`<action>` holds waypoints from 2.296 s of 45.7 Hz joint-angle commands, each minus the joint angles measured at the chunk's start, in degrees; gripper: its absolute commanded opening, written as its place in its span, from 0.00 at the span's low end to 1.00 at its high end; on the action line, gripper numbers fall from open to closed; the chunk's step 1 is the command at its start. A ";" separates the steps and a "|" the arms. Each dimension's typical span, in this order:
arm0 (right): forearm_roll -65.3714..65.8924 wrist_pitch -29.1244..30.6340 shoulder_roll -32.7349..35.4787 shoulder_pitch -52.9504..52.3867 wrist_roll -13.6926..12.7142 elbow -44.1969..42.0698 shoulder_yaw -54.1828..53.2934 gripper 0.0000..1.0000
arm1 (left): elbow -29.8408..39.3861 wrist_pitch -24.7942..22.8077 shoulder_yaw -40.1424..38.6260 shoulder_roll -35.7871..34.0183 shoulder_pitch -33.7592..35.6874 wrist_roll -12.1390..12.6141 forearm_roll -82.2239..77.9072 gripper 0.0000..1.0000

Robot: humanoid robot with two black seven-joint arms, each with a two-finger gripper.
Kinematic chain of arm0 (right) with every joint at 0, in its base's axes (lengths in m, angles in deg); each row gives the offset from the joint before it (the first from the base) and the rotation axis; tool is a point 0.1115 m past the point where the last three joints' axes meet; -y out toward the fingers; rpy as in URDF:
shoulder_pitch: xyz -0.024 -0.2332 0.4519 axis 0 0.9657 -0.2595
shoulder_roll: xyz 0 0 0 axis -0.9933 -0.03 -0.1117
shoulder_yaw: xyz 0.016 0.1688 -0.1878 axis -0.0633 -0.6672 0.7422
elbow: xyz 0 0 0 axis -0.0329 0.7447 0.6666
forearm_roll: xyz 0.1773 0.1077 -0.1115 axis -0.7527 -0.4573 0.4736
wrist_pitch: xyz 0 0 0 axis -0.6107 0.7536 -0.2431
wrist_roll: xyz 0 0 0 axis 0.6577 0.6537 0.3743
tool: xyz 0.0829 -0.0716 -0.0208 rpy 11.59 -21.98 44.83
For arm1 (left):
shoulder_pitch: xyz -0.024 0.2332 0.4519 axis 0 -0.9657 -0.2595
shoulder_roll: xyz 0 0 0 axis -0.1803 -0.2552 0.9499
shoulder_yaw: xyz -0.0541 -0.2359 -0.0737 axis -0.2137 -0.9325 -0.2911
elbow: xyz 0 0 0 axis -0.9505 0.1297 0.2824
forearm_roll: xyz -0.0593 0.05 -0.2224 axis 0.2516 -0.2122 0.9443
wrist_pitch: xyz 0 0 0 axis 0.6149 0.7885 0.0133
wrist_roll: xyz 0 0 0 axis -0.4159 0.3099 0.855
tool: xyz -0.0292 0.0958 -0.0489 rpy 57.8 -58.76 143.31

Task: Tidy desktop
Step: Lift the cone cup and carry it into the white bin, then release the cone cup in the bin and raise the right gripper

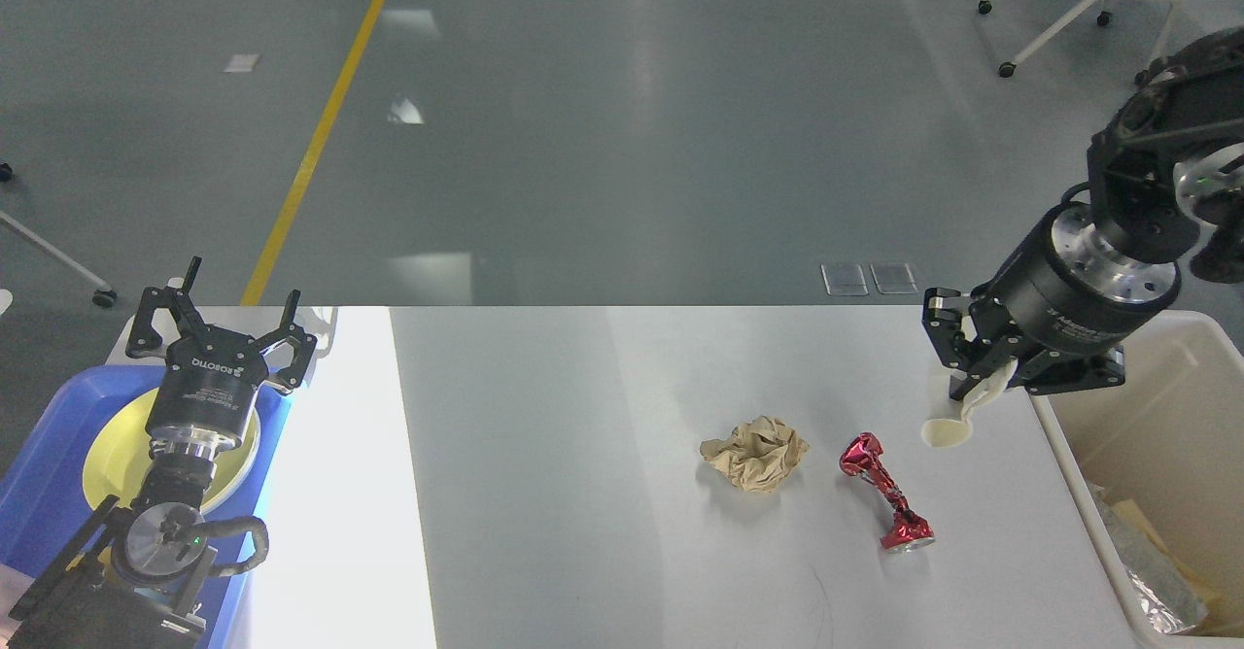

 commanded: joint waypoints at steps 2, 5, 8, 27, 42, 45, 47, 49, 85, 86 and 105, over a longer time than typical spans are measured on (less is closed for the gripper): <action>0.64 -4.21 8.26 7.00 0.13 -6.53 5.69 0.00 | 0.00 0.01 0.05 -0.02 0.00 -0.01 0.00 0.97; 1.16 -4.30 14.06 11.74 0.04 -11.62 5.60 0.00 | 0.00 0.01 -0.04 0.07 0.00 -0.01 0.00 0.97; 3.00 -4.30 19.52 18.68 0.04 -19.27 4.73 0.00 | 0.00 0.01 0.05 0.07 0.00 -0.01 0.00 0.97; 8.55 -7.54 23.41 71.23 0.13 -66.81 -27.08 0.00 | 0.00 0.01 0.05 0.07 0.00 -0.01 0.00 0.97; 8.55 -30.57 7.84 95.42 0.31 -85.56 -31.31 0.00 | 0.00 0.01 0.05 0.07 0.00 -0.01 0.00 0.97; 8.55 -33.64 6.70 97.00 0.31 -85.56 -31.05 0.00 | 0.00 0.01 0.05 0.07 0.00 -0.01 0.00 0.97; 8.63 -35.75 5.82 97.88 0.31 -85.64 -30.70 0.00 | 0.00 0.01 0.05 0.07 0.00 -0.01 0.00 0.97; 8.63 -37.16 5.03 98.94 0.31 -85.65 -30.52 0.00 | 0.00 -0.07 0.05 0.07 0.00 -0.01 0.00 0.97; 8.46 -44.38 3.44 102.81 0.31 -85.56 -31.14 1.00 | 0.00 0.01 0.05 0.07 0.00 -0.01 0.00 0.97; 8.46 -44.38 3.53 102.81 0.31 -85.56 -31.14 1.00 | 0.00 0.01 0.05 0.07 0.00 -0.01 0.00 0.97; 8.90 -42.97 3.97 101.93 0.31 -84.50 -30.96 1.00 | 0.00 -0.07 0.05 0.07 0.00 -0.01 0.00 0.97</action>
